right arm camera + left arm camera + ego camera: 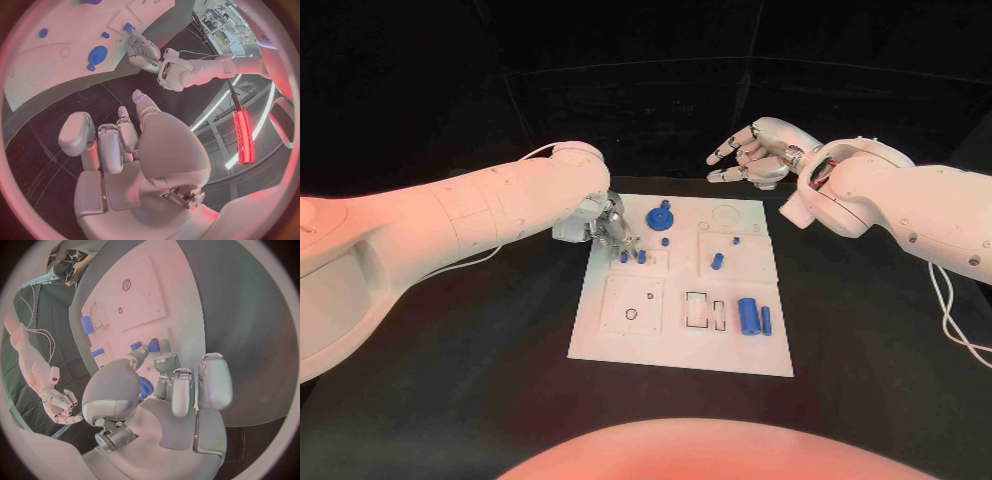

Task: Assemble the parts on the task board

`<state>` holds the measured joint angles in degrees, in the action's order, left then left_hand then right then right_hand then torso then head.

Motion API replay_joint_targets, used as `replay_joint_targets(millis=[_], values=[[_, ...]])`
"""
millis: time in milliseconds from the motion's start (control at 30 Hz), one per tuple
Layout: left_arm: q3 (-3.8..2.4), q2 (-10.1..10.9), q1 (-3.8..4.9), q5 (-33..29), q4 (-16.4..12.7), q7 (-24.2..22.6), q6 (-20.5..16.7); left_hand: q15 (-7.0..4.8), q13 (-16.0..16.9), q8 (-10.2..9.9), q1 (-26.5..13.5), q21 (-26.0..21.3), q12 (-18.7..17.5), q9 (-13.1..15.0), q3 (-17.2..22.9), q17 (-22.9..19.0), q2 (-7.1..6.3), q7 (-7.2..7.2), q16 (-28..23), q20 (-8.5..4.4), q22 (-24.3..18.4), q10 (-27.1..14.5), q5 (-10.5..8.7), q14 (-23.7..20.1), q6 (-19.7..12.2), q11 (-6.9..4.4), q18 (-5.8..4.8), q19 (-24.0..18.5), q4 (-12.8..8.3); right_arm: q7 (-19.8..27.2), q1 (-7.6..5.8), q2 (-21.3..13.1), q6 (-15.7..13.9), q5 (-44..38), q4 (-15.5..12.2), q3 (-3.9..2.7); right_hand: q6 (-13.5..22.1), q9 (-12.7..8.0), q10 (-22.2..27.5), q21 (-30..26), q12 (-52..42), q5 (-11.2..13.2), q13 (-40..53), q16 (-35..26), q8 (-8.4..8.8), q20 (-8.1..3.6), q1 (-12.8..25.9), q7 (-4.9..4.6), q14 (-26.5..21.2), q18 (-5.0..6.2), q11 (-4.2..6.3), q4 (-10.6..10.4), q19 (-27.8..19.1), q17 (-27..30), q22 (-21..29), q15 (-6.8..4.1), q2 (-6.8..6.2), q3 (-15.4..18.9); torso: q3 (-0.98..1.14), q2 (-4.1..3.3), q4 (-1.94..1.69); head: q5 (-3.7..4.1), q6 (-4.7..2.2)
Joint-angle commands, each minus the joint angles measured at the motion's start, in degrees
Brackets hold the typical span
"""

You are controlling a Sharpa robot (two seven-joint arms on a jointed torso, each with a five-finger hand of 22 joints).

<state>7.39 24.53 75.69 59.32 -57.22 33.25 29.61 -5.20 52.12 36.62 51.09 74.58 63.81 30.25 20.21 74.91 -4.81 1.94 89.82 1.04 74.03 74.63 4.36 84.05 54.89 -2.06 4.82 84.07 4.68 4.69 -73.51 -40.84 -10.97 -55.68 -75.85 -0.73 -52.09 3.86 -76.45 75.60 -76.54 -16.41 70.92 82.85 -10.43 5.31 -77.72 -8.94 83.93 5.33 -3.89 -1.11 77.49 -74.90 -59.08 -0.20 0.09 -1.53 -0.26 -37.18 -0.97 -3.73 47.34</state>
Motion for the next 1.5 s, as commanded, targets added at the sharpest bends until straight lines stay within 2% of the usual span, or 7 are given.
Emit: replay_joint_targets(millis=[33, 400, 633, 800, 900, 1100, 1500], values=[[0.01, 0.49, 0.05, 0.48, -0.48, -0.46, -2.84, -0.36, 0.13, -0.37, -0.54, 0.28, 0.31, 0.10, -2.15, 15.09, -0.19, -0.20, 0.18, -0.34, 0.10, 0.47, -0.34, 5.95, 0.40, -0.17, -0.90, 0.79, 0.58, 0.60, -0.11, -0.02, 0.18, -0.02, -0.01, -0.03, -0.19, -0.07, 0.54, -0.19, 0.33, -0.31, -0.05, -0.27, -0.22, 0.02, -0.10, -0.03, 3.07, 0.45, 0.01, -0.21, -0.50, -1.11, 0.05, -0.45, 0.52, -0.24, -0.01, 0.00, -0.01, 0.09, -0.11], [-0.20, 2.58, 0.05, 0.43, -2.55, -2.71, -7.91, -0.45, 0.03, -0.66, 0.87, -0.26, 0.22, 0.23, -8.80, 15.09, 0.94, -0.27, 0.18, -0.44, -0.25, 0.33, -1.08, 5.95, 0.44, -0.23, -0.78, 0.65, 2.86, 0.66, -0.10, 0.02, 0.19, -0.02, 0.11, -0.03, -0.16, -0.07, 0.56, -0.27, 0.34, -0.32, -0.07, -0.26, -0.21, 0.02, -0.10, -0.04, 3.07, 0.48, 0.01, -0.21, -0.56, -1.14, 0.19, -0.45, 0.51, -0.23, 0.00, -0.02, -0.01, 0.17, -0.11], [-2.45, 4.60, 0.04, -0.82, -4.70, -6.02, -13.49, -0.30, -1.85, -1.16, 2.16, -2.42, -1.20, 0.19, -11.43, 15.09, 2.02, 0.06, 0.18, -0.35, -2.27, -0.87, -1.04, 5.95, -0.48, 0.02, -0.30, -0.09, 3.87, 0.72, -0.09, 0.02, 0.18, -0.02, 0.22, -0.03, -0.16, -0.07, 0.56, -0.27, 0.34, -0.32, -0.07, -0.26, -0.21, 0.02, -0.10, -0.04, 3.07, 0.48, 0.01, -0.21, -0.56, -1.14, 0.19, -0.45, 0.51, -0.23, -0.03, 0.00, -0.01, 0.33, -0.12], [-3.60, 6.40, 0.04, -1.70, -6.56, -10.71, -20.94, 0.89, -15.20, -3.21, 4.10, -15.23, -12.11, -0.64, -14.37, 7.09, 3.29, 1.78, -4.84, 0.65, -14.25, -9.73, -0.99, 3.39, -4.43, 1.59, 2.22, -4.99, 5.24, 0.71, -0.09, -0.11, 0.12, -0.02, 0.24, -0.03, -0.16, -0.07, 0.56, -0.27, 0.34, -0.32, -0.07, -0.26, -0.21, 0.02, -0.10, -0.04, 3.07, 0.48, 0.01, -0.21, -0.56, -1.14, 0.19, -0.45, 0.51, -0.23, 0.07, 0.06, -0.09, 0.69, -0.22], [-3.91, 7.35, 0.03, -3.22, -8.02, -18.27, -26.96, 2.63, -17.03, -4.42, 11.04, -32.93, -14.79, -1.79, -14.22, -4.96, 4.55, 3.99, -14.01, 2.14, -29.93, -15.03, -0.86, -1.87, -8.53, 3.69, 5.20, -12.40, 2.75, 0.74, -0.09, -0.21, -0.02, -0.02, 0.30, -0.03, -0.11, -0.08, 0.62, -0.31, 0.40, -0.33, -0.14, -0.29, -0.19, 0.02, -0.09, -0.05, 3.06, 0.49, 0.00, -0.21, -0.59, -1.10, 0.27, -0.44, 0.49, -0.23, 0.06, -0.01, -0.04, 1.00, -0.54], [-2.22, 8.12, -0.92, -4.00, -10.94, -33.33, -35.75, 5.32, -24.18, -9.28, 27.20, -40.41, -25.31, -6.67, -5.01, -25.83, 5.13, 6.47, -31.90, 4.31, -34.51, -27.24, -0.65, -16.47, -12.22, 6.60, 5.16, -18.35, -6.90, 0.89, -0.08, -0.16, -0.18, -0.02, 0.49, -0.03, -0.07, -0.09, 0.68, -0.39, 0.45, -0.34, -0.21, -0.30, -0.16, 0.02, -0.09, -0.06, 3.06, 0.51, -0.01, -0.21, -0.65, -1.08, 0.42, -0.44, 0.48, -0.23, -0.02, -0.06, 0.10, 1.38, -1.30], [0.06, 6.02, -4.05, 11.15, -10.04, -41.05, -39.92, 6.20, -41.15, -20.17, 25.93, -36.37, -39.45, -18.61, 1.80, -16.24, -0.81, 7.06, -17.79, 5.45, -33.00, -25.88, -0.82, -4.52, -6.85, 8.09, 5.59, -10.18, -9.65, 1.02, 0.04, 0.06, -0.11, -0.02, 0.55, -0.03, 0.01, -0.10, 0.67, -0.42, 0.43, -0.40, -0.18, -0.23, -0.13, 0.03, -0.13, -0.07, 3.09, 0.52, -0.02, -0.20, -0.67, -1.24, 0.46, -0.44, 0.50, -0.26, -0.05, -0.08, 0.12, 1.79, -1.96]])
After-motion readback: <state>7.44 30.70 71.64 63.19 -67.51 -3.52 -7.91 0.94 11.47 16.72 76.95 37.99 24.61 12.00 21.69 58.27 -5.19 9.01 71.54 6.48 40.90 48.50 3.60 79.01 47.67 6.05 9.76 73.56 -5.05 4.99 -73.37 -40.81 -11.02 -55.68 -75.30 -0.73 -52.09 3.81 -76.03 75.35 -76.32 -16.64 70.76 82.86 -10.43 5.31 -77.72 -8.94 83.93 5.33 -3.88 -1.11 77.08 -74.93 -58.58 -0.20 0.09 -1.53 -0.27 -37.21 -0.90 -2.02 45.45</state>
